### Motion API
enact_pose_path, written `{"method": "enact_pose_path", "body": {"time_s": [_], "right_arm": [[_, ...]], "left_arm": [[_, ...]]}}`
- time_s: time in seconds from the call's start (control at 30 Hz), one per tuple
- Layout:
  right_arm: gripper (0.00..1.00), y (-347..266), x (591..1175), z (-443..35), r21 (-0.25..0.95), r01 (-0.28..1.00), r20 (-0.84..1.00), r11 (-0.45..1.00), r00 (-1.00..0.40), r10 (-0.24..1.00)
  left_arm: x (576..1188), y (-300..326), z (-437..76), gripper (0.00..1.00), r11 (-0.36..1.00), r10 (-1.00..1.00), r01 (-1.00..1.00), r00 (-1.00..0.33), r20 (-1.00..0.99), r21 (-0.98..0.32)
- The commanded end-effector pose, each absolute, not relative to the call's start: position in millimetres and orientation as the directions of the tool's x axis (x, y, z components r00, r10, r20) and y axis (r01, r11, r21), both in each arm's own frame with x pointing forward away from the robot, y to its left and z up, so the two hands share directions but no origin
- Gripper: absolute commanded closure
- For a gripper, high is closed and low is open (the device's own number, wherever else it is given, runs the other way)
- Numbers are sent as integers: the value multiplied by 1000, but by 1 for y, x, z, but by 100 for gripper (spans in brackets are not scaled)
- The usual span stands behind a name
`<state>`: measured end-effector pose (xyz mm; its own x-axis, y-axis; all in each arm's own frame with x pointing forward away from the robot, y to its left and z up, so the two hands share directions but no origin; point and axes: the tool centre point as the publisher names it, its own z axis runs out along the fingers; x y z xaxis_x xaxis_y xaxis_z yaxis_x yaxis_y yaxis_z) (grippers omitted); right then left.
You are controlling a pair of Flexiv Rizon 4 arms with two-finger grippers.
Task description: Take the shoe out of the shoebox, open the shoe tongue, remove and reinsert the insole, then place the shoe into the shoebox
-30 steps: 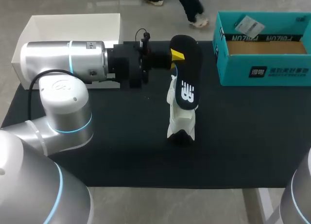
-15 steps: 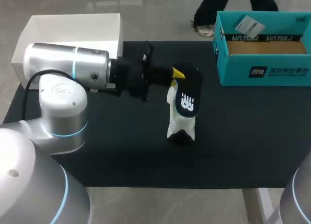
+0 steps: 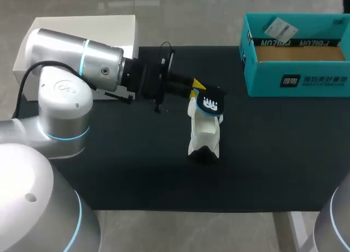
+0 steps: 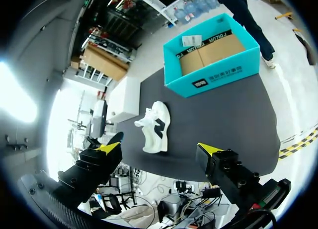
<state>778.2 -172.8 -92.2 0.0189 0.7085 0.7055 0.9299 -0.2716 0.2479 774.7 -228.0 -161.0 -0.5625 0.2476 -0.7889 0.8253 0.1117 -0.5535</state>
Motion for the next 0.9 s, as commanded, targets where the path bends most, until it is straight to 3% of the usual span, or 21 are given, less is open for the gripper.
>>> {"method": "enact_pose_path", "body": {"time_s": [0.03, 0.23, 0.9], "right_arm": [[0, -172, 777, -92, 247, 930, 704, -273, 21, 710], [0, -172, 777, -92, 247, 930, 704, -273, 21, 710], [0, -172, 777, -92, 247, 930, 704, -273, 21, 710]], "left_arm": [[773, -224, -186, 100, 84, 238, 706, -700, -673, -703], [765, -219, -210, 100, 68, 241, 713, -691, -682, -698], [760, -222, -211, 100, 63, 224, 706, -699, -679, -706]]}}
